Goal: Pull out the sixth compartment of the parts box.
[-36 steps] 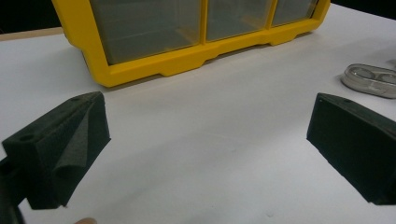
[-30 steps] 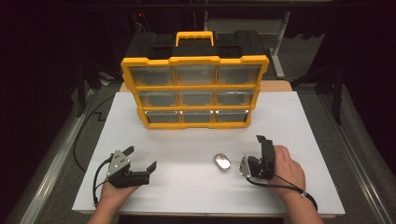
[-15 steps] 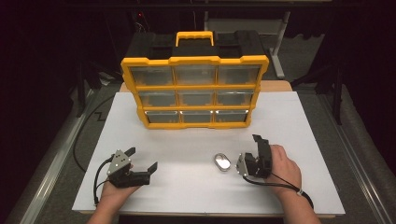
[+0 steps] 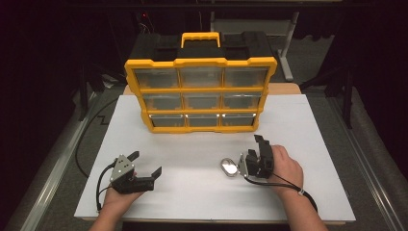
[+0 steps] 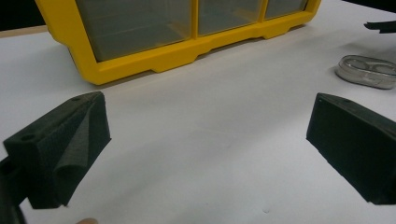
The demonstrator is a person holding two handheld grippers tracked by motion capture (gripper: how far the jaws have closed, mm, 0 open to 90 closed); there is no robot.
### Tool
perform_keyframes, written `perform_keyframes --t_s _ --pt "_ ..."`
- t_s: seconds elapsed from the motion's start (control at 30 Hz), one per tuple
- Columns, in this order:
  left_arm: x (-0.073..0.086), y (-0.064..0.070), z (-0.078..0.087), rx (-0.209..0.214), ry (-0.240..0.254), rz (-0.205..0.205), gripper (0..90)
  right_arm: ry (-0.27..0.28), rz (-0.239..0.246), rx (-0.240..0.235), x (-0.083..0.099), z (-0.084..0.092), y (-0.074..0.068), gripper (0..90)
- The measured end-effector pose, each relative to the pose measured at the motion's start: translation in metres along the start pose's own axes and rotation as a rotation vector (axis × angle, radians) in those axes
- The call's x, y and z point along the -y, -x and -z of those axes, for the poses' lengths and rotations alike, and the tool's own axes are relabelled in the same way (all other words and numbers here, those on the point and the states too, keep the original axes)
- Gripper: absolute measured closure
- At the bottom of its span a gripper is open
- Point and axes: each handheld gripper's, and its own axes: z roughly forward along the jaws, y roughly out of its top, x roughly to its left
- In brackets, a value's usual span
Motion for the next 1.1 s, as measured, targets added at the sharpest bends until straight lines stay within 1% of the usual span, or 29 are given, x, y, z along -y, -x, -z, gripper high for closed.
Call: perform_keyframes --t_s 0.03,0.1,0.27,0.33,0.37,0.4,0.43,0.53,0.6,0.63,0.7,0.73,0.83,0.9,0.93,0.97,1.03,1.1 --pt "0.000 0.000 0.000 0.003 -0.001 0.000 0.5 0.001 0.005 0.018 -0.002 -0.003 0.002 35.6" --pt "0.000 0.000 0.000 0.008 0.000 0.001 0.3 -0.001 0.003 0.013 -0.003 -0.004 0.002 35.8" --pt "0.000 -0.001 -0.001 0.000 0.000 0.000 0.3 -0.008 0.007 0.027 -0.009 -0.010 0.005 37.3" --pt "0.000 -0.001 0.000 0.001 0.003 -0.003 0.3 0.002 0.002 0.041 -0.013 -0.012 0.010 39.3" --pt "0.000 -0.001 0.000 0.002 0.004 -0.003 0.3 0.002 -0.015 0.032 -0.014 -0.012 0.011 40.6" --pt "0.000 -0.001 0.000 0.007 0.003 -0.004 0.3 0.004 -0.017 0.033 -0.016 -0.013 0.012 41.2" --pt "0.000 -0.001 0.000 0.007 0.003 -0.004 0.3 0.011 0.008 0.047 -0.017 -0.013 0.015 41.7" --pt "0.000 -0.001 0.000 0.010 0.003 0.000 0.3 0.017 -0.002 0.063 -0.022 -0.014 0.021 43.6" --pt "0.000 -0.001 -0.001 0.014 0.004 0.011 0.3 0.022 0.001 0.074 -0.024 -0.014 0.025 44.9" --pt "0.000 -0.001 -0.001 0.015 0.004 0.012 0.3 0.022 0.001 0.074 -0.024 -0.014 0.025 44.9" --pt "0.000 -0.001 0.000 0.016 -0.002 0.001 0.3 0.023 0.001 0.083 -0.027 -0.014 0.030 46.5" --pt "0.000 -0.001 0.000 0.017 -0.003 -0.002 0.3 0.025 0.009 0.096 -0.028 -0.014 0.033 47.1" --pt "0.000 0.000 -0.001 0.017 -0.004 -0.003 0.3 0.021 -0.002 0.103 -0.031 -0.015 0.039 49.0" --pt "0.000 0.000 -0.001 0.022 -0.016 -0.010 0.3 0.019 0.005 0.115 -0.033 -0.015 0.043 50.2" --pt "0.000 0.000 -0.001 0.025 -0.017 -0.010 0.3 0.021 0.003 0.118 -0.034 -0.015 0.045 50.4" --pt "0.000 0.000 -0.001 0.025 -0.017 -0.015 0.3 0.023 -0.002 0.129 -0.035 -0.014 0.050 52.7" --pt "0.000 0.000 -0.001 0.024 -0.016 -0.016 0.3 0.024 0.000 0.137 -0.036 -0.014 0.053 53.5" --pt "0.000 0.000 -0.001 0.023 -0.013 -0.013 0.3 0.026 -0.018 0.137 -0.037 -0.013 0.056 54.3"
